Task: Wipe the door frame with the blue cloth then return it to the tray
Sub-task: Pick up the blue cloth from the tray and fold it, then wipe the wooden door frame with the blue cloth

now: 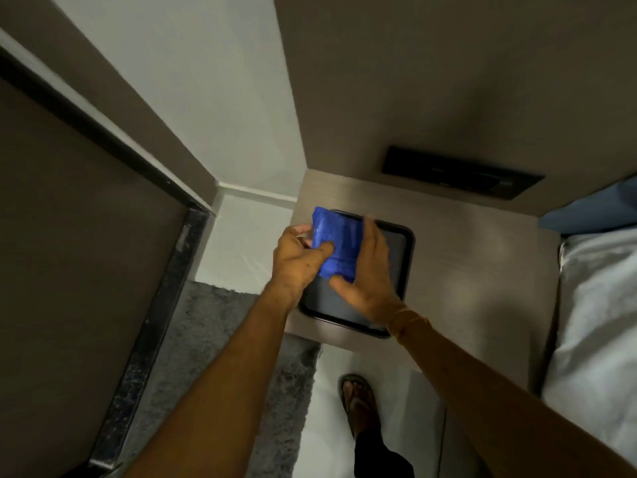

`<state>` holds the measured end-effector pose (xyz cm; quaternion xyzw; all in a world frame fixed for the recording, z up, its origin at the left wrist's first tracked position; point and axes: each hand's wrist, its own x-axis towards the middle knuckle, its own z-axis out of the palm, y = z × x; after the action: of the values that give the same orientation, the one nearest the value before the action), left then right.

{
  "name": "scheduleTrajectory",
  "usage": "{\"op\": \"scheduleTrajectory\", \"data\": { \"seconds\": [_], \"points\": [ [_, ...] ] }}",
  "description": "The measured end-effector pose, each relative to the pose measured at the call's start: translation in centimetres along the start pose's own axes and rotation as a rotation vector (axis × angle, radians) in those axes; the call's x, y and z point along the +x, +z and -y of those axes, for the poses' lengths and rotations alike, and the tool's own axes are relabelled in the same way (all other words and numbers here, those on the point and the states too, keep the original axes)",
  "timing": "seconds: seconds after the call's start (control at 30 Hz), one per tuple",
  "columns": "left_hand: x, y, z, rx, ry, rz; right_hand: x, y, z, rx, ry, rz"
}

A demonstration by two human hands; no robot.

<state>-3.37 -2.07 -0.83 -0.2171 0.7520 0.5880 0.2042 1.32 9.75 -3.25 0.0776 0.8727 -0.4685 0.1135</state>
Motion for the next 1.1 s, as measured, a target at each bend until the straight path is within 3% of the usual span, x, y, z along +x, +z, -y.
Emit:
{"op": "scheduleTrajectory", "data": {
  "seconds": [0.1,0.27,0.4,0.5,0.7,0.87,1.1],
  "points": [
    [-2.7,-3.8,-4.1,0.033,0.061,-0.088,-1.3,0.3,5.7,-0.172,-0.257,0.146],
    [-10.3,-12.3,-8.9,0.125,0.264,-0.278,-4.0,1.8,16.7,-0.120,-0.433,-0.078],
    [-20.2,-23.1,-11.4,0.138,0.483,-0.381,-9.0,3.8,27.4,0.016,-0.597,-0.037],
    [-28.8,-31.8,-11.8,0.439,0.695,-0.617,-14.2,5.8,36.4,0.130,-0.831,-0.036],
    [-48.6,-46.9,-9.7,1.022,0.839,-1.062,-27.7,11.7,53.8,0.309,-1.258,0.006],
    [-64.7,-57.6,-6.8,1.374,0.735,-1.356,-39.9,16.2,65.3,0.444,-1.556,-0.050],
    [-78.8,-67.0,-4.3,1.490,0.380,-1.740,-51.0,19.2,75.3,0.409,-1.904,-0.142]
  ]
}}
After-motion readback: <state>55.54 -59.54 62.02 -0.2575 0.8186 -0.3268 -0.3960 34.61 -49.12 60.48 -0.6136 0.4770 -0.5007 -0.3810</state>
